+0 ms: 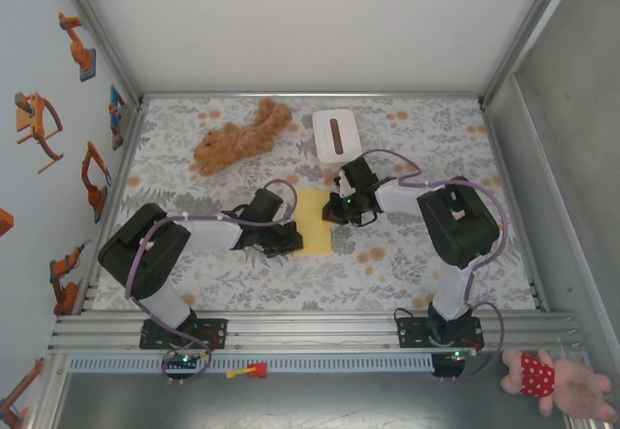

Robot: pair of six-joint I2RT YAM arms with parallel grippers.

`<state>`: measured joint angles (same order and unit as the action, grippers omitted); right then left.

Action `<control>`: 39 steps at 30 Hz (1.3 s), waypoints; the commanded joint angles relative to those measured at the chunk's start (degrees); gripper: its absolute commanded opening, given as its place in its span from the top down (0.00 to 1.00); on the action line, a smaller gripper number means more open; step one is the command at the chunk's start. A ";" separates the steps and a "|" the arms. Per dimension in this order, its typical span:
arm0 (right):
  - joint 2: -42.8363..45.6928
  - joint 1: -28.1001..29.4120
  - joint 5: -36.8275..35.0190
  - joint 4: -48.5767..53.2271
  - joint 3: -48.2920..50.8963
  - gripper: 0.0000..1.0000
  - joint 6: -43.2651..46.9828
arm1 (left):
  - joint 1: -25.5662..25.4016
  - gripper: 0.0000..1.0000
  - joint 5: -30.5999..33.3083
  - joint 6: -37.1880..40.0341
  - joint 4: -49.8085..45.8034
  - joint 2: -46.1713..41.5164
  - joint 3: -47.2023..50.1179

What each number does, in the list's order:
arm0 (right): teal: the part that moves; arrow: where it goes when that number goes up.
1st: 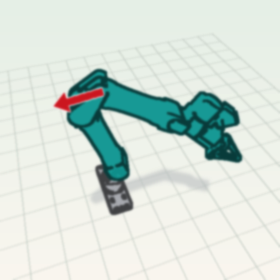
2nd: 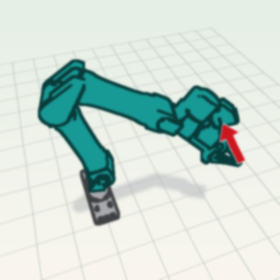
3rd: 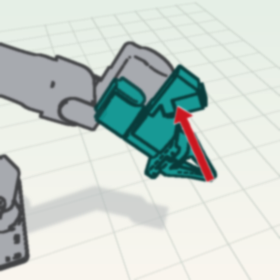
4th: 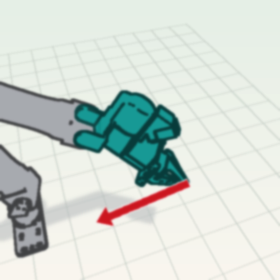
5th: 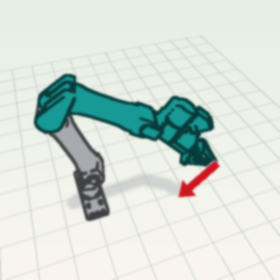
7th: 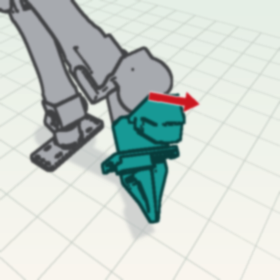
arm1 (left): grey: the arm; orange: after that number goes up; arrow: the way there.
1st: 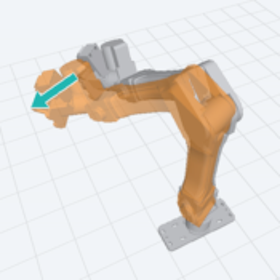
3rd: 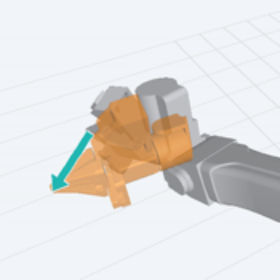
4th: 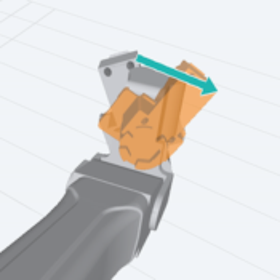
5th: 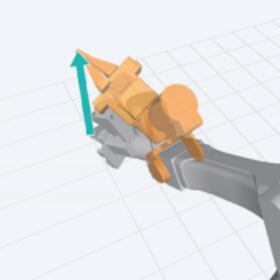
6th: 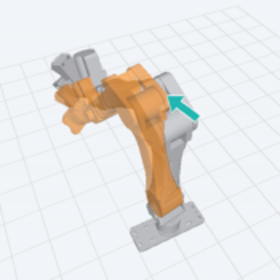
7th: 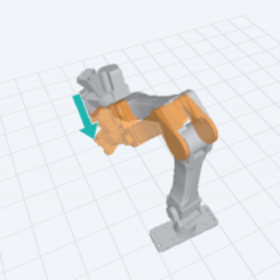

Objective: Fold a paper plane with a square sheet of paper (pick it up from the middle)
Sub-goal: First fold the square sheet of paper in half at the center of the table.

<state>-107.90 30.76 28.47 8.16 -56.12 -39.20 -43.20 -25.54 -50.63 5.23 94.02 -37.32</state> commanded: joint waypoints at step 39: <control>28.92 3.34 -18.92 4.70 12.00 0.49 -11.75 | 4.31 0.52 2.56 -0.09 -6.49 1.67 -16.51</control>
<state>-78.63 34.00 10.41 15.79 -44.45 -47.99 -40.27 -19.66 -53.15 1.08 92.99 -50.39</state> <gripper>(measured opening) 0.514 0.478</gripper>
